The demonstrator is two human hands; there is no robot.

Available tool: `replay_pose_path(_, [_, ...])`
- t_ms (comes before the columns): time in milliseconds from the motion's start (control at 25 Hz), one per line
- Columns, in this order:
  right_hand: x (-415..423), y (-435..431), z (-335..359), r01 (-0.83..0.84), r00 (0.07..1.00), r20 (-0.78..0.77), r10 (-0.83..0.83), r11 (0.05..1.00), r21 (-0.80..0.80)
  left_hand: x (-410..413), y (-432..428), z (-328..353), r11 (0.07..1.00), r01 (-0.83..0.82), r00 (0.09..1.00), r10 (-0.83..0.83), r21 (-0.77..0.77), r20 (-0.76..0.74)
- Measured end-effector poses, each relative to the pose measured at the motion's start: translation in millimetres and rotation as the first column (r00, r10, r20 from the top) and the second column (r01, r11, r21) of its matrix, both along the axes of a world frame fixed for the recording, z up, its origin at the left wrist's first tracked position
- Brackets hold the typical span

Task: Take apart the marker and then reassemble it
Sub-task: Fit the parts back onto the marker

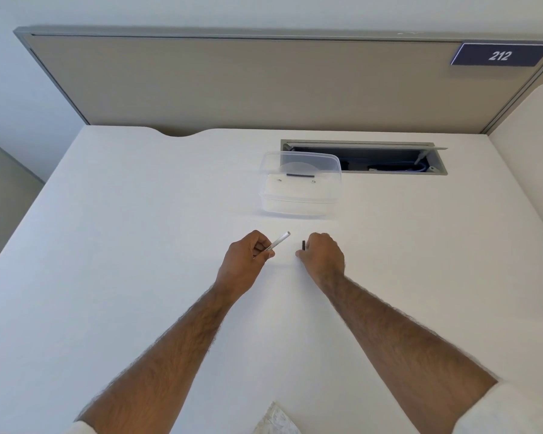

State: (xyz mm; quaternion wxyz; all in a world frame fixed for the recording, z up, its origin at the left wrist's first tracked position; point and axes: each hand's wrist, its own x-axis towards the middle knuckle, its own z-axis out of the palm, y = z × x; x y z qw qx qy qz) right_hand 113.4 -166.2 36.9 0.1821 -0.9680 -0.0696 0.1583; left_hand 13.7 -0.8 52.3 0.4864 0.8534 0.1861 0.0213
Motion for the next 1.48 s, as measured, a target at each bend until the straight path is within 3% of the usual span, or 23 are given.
replay_pose_path(160, [2, 4, 0, 0.041, 0.999, 0.01, -0.041, 0.999, 0.017, 0, 6, 0, 0.999, 0.015, 1.0, -0.015, 0.036, -0.009])
replay_pose_path(280, [4, -5, 2, 0.113, 0.994, -0.028, -0.109, 0.969, 0.221, 1, 14, -2, 0.999, 0.012, 1.0, -0.012, 0.041, -0.003])
replay_pose_path(400, [5, -16, 10, 0.171, 0.985, -0.116, -0.128, 0.831, 0.529, 3, 23, -4, 0.999, -0.006, 1.0, 0.006, 0.038, 0.006])
replay_pose_path(520, [6, -24, 23, 0.215, 0.973, -0.216, -0.08, 0.655, 0.725, 7, 26, -4, 0.999, -0.021, 1.0, 0.02, 0.028, 0.009])
replay_pose_path(600, [6, -27, 31, 0.242, 0.966, -0.254, -0.059, 0.56, 0.792, 10, 26, -4, 1.0, -0.019, 1.0, 0.019, 0.023, 0.013])
replay_pose_path(760, [8, -27, 44, 0.217, 0.972, -0.236, -0.025, 0.49, 0.844, 13, 23, -2, 1.0, -0.008, 1.0, 0.008, 0.025, 0.006])
replay_pose_path(1280, [9, -17, 53, 0.182, 0.977, -0.214, 0.006, 0.507, 0.843, 16, 20, 4, 0.999, 0.0, 1.0, -0.001, 0.033, 0.01])
replay_pose_path(1480, [10, -20, 55, 0.05, 0.994, -0.099, 0.051, 0.589, 0.807, 14, 21, 7, 0.996, 0.029, 0.999, -0.031, 0.081, 0.022])
